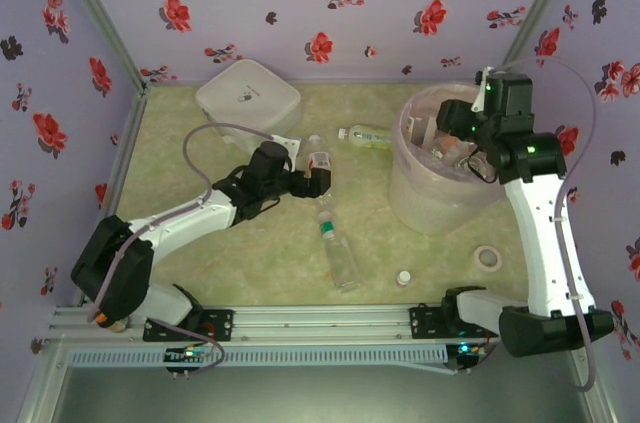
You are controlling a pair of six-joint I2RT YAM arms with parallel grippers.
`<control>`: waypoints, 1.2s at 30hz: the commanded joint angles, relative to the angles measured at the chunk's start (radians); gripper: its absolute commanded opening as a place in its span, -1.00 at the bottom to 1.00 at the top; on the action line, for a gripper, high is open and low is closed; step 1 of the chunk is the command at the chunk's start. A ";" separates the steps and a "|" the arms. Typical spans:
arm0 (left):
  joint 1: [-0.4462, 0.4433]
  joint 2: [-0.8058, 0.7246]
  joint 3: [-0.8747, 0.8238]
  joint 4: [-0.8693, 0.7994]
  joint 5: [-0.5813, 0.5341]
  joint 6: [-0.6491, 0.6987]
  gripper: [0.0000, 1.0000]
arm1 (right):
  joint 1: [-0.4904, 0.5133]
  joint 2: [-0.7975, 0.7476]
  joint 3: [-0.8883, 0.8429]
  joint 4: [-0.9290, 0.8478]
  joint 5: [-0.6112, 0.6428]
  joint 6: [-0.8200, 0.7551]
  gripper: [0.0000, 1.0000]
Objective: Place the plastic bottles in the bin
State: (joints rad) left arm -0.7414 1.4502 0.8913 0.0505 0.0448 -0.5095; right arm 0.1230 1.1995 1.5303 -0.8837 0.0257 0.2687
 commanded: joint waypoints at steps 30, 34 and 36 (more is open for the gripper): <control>-0.072 0.418 0.224 -0.229 -0.112 -0.204 0.77 | -0.063 -0.149 -0.181 0.074 -0.099 0.038 0.58; -0.072 0.418 0.218 -0.233 -0.114 -0.211 0.50 | -0.062 -0.166 -0.216 0.101 -0.149 0.058 0.56; -0.072 0.414 0.218 -0.237 -0.116 -0.209 0.38 | -0.064 -0.174 -0.237 0.118 -0.174 0.071 0.56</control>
State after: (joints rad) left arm -0.8097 1.8507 1.0916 -0.1562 -0.0471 -0.7124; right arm 0.0647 1.0473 1.3205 -0.8017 -0.0914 0.3077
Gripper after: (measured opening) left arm 0.703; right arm 0.779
